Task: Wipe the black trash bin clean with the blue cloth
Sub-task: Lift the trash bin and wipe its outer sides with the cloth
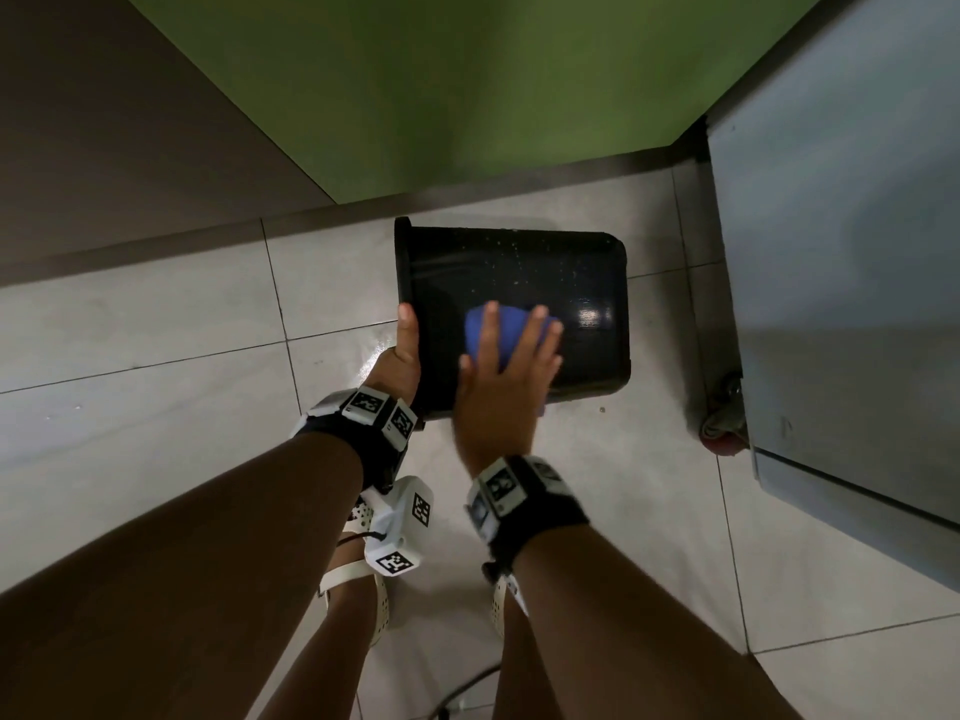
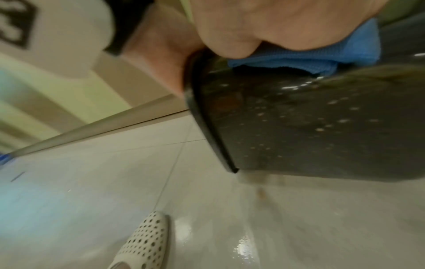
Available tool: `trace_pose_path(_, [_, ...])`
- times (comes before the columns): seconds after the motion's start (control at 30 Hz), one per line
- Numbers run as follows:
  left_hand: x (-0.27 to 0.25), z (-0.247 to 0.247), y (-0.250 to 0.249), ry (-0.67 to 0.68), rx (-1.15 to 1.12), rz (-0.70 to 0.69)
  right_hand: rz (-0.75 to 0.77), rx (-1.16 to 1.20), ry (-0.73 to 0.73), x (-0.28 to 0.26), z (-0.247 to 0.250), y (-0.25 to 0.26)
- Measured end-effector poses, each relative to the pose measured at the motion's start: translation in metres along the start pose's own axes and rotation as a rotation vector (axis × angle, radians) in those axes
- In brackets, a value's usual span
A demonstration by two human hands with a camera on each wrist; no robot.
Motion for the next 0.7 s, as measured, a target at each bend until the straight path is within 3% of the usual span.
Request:
trace_pose_path(0.1, [-0.007, -0.004, -0.003, -0.005, -0.056, -0.012, 0.213, -0.006, 0.079, 0.010, -0.003, 0.019])
trace_pose_path(0.23, [-0.006, -0.002, 0.000, 0.014, -0.047, -0.044, 0.249, 0.008, 0.064, 0.046, 0.002, 0.005])
trace_pose_path(0.53, [-0.028, -0.004, -0.005, -0.065, 0.068, -0.039, -0.103, 0.059, 0.025, 0.072, 0.035, -0.061])
trace_pose_path(0.7, [-0.029, -0.001, -0.006, -0.078, 0.119, -0.031, -0.256, 0.108, -0.016, 0.057, 0.035, -0.055])
Point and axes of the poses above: each hand's wrist, its own x-axis towards the middle knuckle, its own z-axis out of the back of the hand, y = z × x, the point moved 1 cm from there along x, towards the middle knuckle, and after that the axes turned 13 degrees about z, right-handed, at the moved point
